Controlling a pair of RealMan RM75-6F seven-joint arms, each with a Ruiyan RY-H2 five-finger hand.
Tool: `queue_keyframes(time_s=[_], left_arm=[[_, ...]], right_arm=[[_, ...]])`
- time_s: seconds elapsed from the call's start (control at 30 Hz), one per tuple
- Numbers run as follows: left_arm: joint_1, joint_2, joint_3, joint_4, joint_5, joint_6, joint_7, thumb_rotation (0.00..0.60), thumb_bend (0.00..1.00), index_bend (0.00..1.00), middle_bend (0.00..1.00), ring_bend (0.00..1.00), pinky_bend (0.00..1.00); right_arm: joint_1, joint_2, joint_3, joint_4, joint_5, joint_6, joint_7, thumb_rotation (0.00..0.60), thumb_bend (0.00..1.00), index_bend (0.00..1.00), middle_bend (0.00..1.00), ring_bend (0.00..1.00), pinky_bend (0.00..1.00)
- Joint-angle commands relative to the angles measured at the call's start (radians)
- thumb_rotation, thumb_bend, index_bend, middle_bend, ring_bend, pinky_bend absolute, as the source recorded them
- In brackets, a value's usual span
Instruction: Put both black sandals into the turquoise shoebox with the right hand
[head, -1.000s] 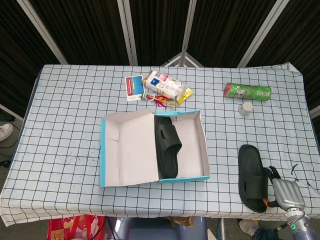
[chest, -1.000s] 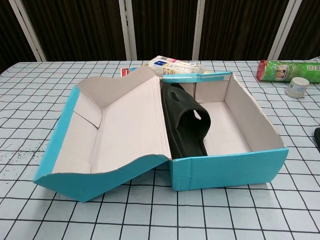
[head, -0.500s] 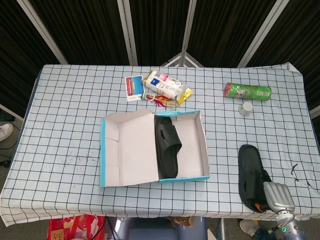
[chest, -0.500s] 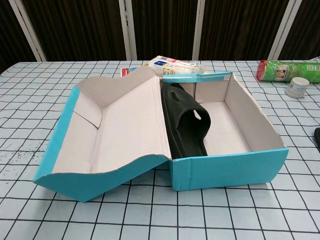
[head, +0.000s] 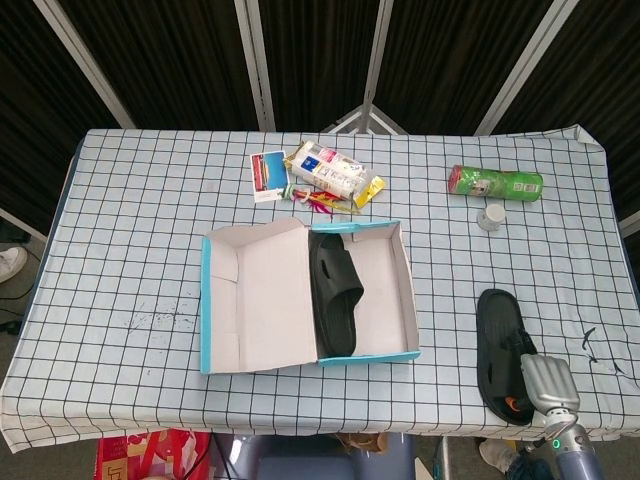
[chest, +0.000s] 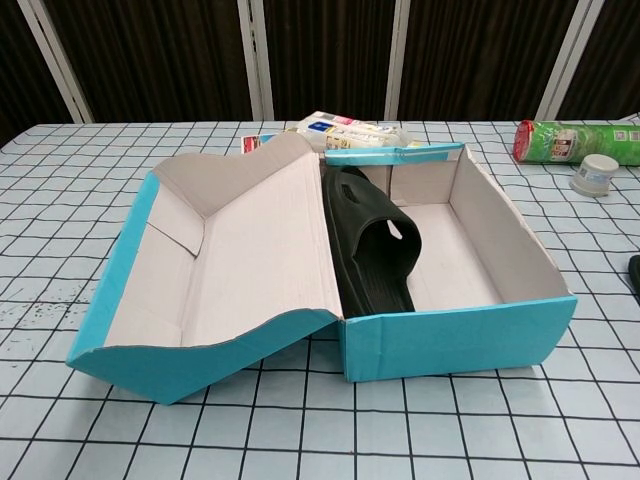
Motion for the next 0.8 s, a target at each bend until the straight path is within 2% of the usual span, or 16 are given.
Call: queue_keyframes(time_s=[0.03, 0.17, 0.4, 0.63, 0.8], left_arm=[[-0.001, 0.0, 0.001, 0.0, 0.0, -0.002, 0.001, 0.6, 0.37, 0.17, 0.06, 0.03, 0.13], [-0.001, 0.0, 0.002, -0.001, 0.003, -0.001, 0.002, 0.6, 0.37, 0.17, 0.06, 0.03, 0.13], [0.001, 0.001, 0.002, -0.003, 0.003, 0.002, -0.002, 0.6, 0.37, 0.17, 0.06, 0.03, 0.13], [0.004, 0.004, 0.001, -0.004, 0.004, 0.006, -0.009, 0.6, 0.37, 0.17, 0.06, 0.03, 0.13], [0.006, 0.006, 0.0, -0.003, 0.003, 0.008, -0.02, 0.6, 0.37, 0.17, 0.06, 0.03, 0.13]], right_arm=[[-0.001, 0.0, 0.003, -0.004, -0.003, 0.002, 0.007, 0.6, 0.18, 0.26, 0.14, 0.77, 0.7], [-0.004, 0.011, 0.007, -0.019, -0.023, 0.012, 0.025, 0.6, 0.19, 0.36, 0.19, 0.77, 0.7], [-0.003, 0.056, 0.006, -0.081, -0.035, 0.014, 0.026, 0.6, 0.31, 0.49, 0.28, 0.78, 0.7], [-0.009, 0.085, 0.011, -0.123, -0.065, 0.042, 0.034, 0.6, 0.38, 0.53, 0.31, 0.78, 0.7], [-0.001, 0.162, 0.058, -0.188, -0.057, 0.075, 0.057, 0.6, 0.41, 0.53, 0.31, 0.78, 0.7]])
